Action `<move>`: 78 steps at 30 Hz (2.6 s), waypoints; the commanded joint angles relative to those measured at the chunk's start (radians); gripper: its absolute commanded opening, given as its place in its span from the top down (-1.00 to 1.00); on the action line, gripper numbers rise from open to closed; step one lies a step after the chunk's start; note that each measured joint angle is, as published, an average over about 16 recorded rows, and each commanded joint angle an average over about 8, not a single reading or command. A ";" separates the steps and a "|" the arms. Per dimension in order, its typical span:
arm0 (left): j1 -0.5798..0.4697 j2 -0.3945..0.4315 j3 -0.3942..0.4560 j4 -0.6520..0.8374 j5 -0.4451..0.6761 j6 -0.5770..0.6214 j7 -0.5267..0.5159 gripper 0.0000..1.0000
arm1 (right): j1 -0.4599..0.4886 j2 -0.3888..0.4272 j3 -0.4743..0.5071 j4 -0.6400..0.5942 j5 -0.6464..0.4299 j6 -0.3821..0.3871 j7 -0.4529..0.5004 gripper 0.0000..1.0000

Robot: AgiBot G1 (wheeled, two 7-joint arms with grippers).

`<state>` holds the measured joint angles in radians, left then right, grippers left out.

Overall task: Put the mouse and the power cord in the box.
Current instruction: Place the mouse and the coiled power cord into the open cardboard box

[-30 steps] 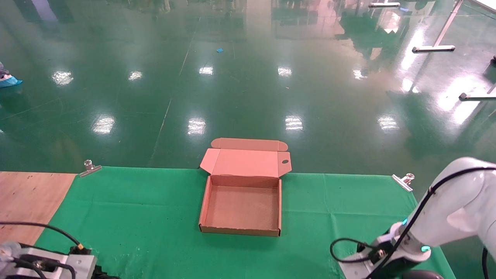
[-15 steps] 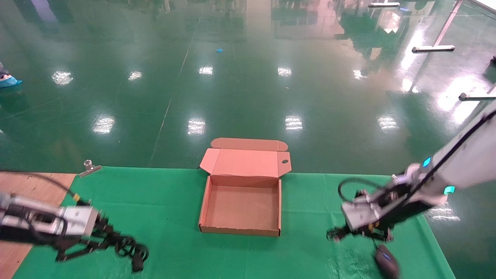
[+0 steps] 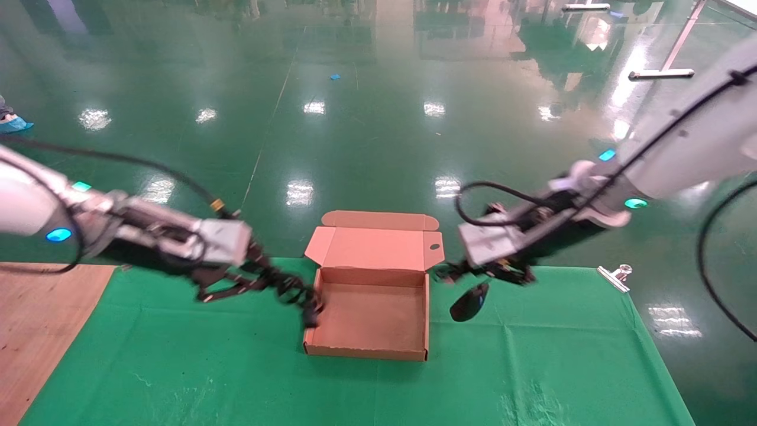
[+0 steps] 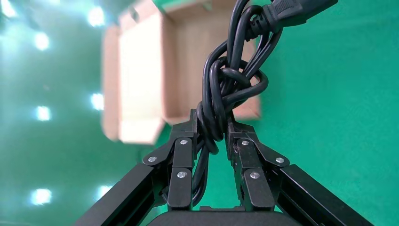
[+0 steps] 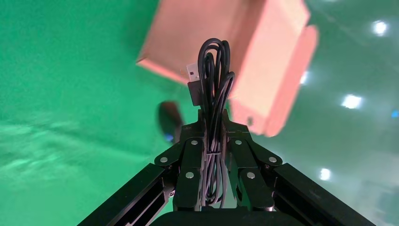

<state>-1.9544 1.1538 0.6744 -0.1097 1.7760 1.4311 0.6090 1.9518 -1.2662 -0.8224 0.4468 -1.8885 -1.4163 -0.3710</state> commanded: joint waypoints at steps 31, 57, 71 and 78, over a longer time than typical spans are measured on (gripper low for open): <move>0.350 0.213 -0.064 -0.116 -0.176 -0.629 0.142 1.00 | -0.081 -0.095 -0.163 -0.001 0.185 0.499 -0.015 1.00; 0.509 0.220 0.419 -0.323 -0.197 -0.979 -0.259 -1.00 | -0.014 -0.085 -0.207 -0.152 0.340 0.226 -0.160 1.00; 0.481 0.212 0.545 -0.369 -0.258 -1.001 -0.378 -1.00 | 0.005 -0.091 -0.229 -0.162 0.381 0.188 -0.172 1.00; 0.471 0.192 0.516 -0.334 -0.355 -0.974 -0.337 -1.00 | 0.005 -0.096 -0.254 -0.119 0.393 0.221 -0.143 1.00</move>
<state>-1.4805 1.3380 1.1875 -0.4458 1.4220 0.4699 0.2773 1.9502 -1.3627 -1.0778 0.3314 -1.4951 -1.1768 -0.5128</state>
